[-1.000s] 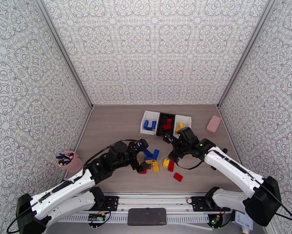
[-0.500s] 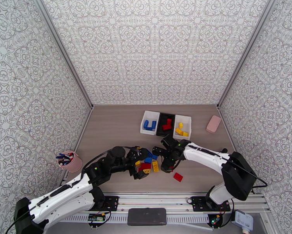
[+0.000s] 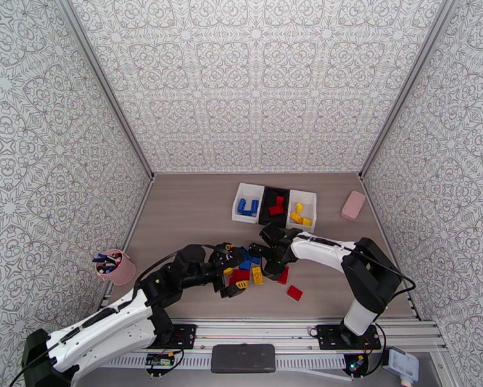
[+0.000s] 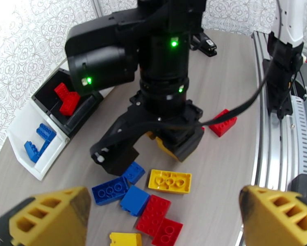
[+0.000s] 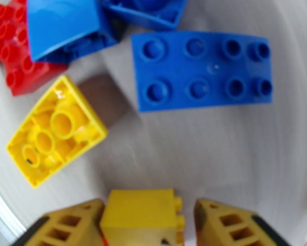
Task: Sort the legos into containers by color
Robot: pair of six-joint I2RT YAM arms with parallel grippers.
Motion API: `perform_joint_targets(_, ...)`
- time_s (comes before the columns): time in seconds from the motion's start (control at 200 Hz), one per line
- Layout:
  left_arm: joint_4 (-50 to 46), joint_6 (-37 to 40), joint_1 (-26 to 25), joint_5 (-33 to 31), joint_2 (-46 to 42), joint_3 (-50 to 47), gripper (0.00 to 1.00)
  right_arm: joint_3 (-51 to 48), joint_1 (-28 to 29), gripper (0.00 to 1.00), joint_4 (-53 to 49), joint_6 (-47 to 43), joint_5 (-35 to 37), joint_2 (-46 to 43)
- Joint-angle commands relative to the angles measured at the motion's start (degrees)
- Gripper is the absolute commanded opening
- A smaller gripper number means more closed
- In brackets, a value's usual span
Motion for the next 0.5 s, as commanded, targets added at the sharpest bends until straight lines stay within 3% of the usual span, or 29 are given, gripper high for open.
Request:
perform_joint_targets(0.0, 1.96, 0.73, -0.11, 1.44, -0.64, -0.85, 1.00, 1.70, 0.29, 0.50, 0.63, 0.15, 1.76, 0.25)
perform_joint_targets(0.23, 3.37, 0.49, 0.06, 2.29, 0.50, -1.04, 1.00, 1.48, 0.26, 0.35, 0.74, 0.89, 3.14, -1.60)
perform_joint_targets(0.495, 11.32, -2.76, 0.03, 1.32, 3.72, -1.94, 1.00, 0.07, -1.09, 0.27, 5.61, 5.31, 2.39, -10.45)
